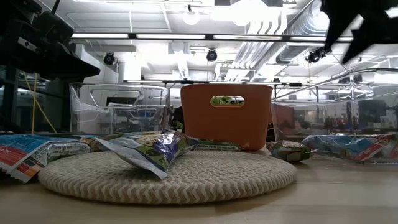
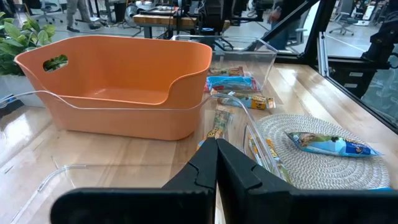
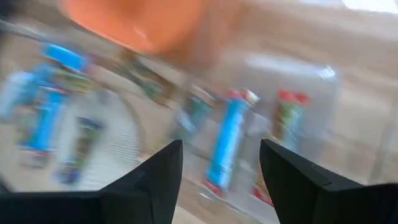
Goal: Pick and place Granola Bars by type
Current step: Put the yellow granola bar into the orange bin
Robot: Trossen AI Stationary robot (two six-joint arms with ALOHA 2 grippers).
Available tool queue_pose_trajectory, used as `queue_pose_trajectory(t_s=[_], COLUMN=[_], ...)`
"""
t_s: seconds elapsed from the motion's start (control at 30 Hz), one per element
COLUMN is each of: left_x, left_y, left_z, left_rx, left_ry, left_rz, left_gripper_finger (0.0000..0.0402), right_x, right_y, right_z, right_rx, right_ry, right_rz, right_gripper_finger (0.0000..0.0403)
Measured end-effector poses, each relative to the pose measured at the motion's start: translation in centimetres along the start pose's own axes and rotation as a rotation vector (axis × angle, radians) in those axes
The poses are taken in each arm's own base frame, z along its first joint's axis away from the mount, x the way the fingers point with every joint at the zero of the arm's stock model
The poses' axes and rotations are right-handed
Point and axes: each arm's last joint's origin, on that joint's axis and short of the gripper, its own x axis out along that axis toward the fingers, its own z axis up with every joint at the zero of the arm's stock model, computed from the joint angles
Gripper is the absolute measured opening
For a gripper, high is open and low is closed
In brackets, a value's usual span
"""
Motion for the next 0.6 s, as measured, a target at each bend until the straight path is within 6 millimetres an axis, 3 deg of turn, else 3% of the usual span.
queue_pose_trajectory(t_s=[0.3,0.6], left_x=[0.0,0.0], left_y=[0.0,0.0], left_z=[0.0,0.0], left_rx=[0.000,0.000], left_ry=[0.000,0.000], left_rz=[0.000,0.000], left_gripper_finger=[0.0001,0.0001], right_x=[-2.5,-4.0], right_y=[1.8,4.5], right_z=[1.8,2.4], right_rx=[-0.063,-0.161], right_ry=[-0.254,-0.383], right_rz=[0.317,0.555], right_gripper_finger=[0.0196,0.0196])
